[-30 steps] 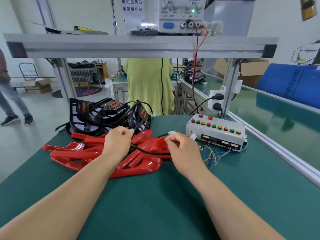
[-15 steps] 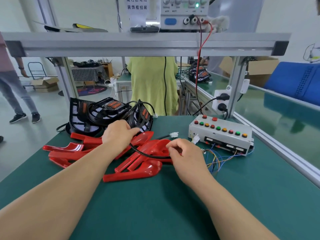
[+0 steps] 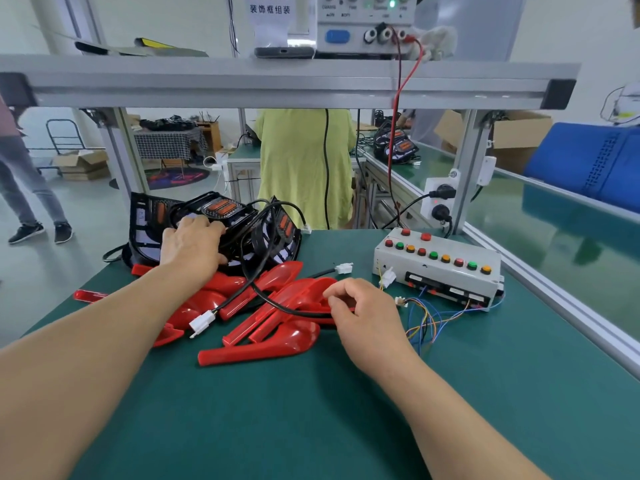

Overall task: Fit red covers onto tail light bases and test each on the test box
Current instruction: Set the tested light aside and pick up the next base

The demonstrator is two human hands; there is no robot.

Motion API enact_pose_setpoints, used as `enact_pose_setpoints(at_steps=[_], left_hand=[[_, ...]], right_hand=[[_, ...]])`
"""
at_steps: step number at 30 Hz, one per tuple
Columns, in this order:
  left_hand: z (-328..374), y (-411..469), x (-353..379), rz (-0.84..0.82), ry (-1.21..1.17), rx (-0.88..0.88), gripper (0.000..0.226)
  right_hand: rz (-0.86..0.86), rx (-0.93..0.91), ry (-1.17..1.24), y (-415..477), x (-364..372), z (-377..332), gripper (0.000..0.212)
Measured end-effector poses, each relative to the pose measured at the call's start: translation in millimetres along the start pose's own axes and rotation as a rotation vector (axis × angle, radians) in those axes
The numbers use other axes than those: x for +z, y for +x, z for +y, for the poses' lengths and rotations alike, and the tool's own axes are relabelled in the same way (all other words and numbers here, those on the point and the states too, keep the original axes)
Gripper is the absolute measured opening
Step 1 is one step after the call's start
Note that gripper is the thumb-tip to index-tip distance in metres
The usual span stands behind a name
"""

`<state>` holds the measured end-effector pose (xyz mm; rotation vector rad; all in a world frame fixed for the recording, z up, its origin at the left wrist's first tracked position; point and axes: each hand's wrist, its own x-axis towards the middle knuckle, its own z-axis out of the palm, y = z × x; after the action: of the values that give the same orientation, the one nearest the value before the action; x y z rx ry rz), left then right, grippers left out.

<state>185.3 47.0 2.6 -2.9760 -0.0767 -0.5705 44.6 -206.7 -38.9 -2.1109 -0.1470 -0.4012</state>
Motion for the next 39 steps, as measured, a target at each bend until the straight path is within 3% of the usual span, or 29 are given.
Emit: enact_pose_setpoints(at_steps=[3,8,14,21,24,27,29,31,34,37,39], left_hand=[[-1.0,1.0,-3.3,-0.009,0.008,0.001,0.036],[-6.1,-2.6,-7.2,0.035,-0.023,-0.052,0.029],[-4.9,-25.1,-20.4,0.285,-0.352,-0.145,0.025],[41.3,-93.0,-61.4,0.373,-0.517,0.089,0.020],[73.2,-129.2,-77.6,0.362,-0.526,0.213,0.022],[102.2,-155.8,-85.4,0.317,-0.481,0.303,0.022],[120.6,-168.0,-84.2,0.248,-0.426,0.356,0.021],[133.5,-173.9,-81.3,0.186,-0.402,0.375,0.021],[140.1,-172.3,-74.9,0.158,-0.391,0.437,0.034],[136.3,-171.3,-70.1,0.135,-0.713,0.500,0.031],[129.7,-169.4,-66.3,0.205,-0.919,0.495,0.022]], right_hand=[[-0.002,0.004,-0.002,-0.3,-1.1,-0.3,0.018],[-0.002,0.005,0.008,-0.2,-1.8,-1.0,0.018],[0.046,-0.019,0.005,-0.1,-3.4,-2.2,0.019],[0.101,-0.041,0.123,-1.8,-8.5,-6.9,0.010],[-0.004,0.067,0.454,-3.6,-10.1,-13.8,0.018],[-0.147,0.151,0.869,-2.4,-11.2,-17.1,0.063],[-0.230,0.135,1.032,-2.4,-13.9,-19.0,0.073],[-0.232,0.151,1.128,-0.8,-16.6,-17.9,0.064],[-0.059,0.258,1.058,5.0,-21.2,-10.5,0.026],[0.010,0.271,0.927,10.7,-27.4,-0.4,0.022],[-0.005,0.255,0.962,13.7,-30.9,2.5,0.030]])
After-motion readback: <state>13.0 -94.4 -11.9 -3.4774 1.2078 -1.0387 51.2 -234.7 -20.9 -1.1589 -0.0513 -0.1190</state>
